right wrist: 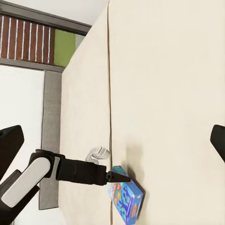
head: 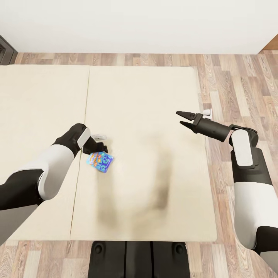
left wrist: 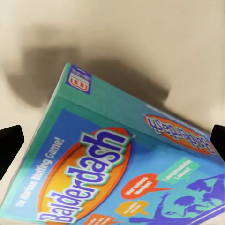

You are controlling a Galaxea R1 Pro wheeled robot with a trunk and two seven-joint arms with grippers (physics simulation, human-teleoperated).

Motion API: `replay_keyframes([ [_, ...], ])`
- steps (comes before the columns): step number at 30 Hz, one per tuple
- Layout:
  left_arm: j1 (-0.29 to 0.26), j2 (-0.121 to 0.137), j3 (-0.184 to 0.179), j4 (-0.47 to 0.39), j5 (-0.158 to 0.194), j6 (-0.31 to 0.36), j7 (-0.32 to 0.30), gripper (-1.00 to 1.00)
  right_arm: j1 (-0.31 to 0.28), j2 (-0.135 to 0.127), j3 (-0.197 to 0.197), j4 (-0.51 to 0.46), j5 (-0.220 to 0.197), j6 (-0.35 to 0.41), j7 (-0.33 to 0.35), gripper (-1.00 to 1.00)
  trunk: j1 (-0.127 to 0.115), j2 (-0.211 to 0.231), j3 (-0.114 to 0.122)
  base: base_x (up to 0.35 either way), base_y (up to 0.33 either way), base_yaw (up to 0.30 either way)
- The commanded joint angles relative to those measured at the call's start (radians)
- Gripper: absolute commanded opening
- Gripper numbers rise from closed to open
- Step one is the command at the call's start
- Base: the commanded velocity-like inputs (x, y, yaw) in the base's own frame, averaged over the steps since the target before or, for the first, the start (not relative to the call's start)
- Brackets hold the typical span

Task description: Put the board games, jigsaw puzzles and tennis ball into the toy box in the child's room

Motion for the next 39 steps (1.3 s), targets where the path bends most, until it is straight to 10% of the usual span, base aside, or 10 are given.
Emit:
replay_keyframes([
  [1,0.000,0.000,0.004,-0.001,0.006,0.004,0.005,1.00,-0.001,0.000,-0.001,0.000,0.009,0.004,0.010,1.00,0.000,-0.001,0.000,0.000,0.000,0.000],
  [39,0.045,-0.004,0.002,0.008,0.001,-0.010,0.009,1.00,-0.001,0.001,0.000,0.000,0.012,0.003,0.010,1.00,0.000,-0.001,0.032,0.000,0.000,0.000],
])
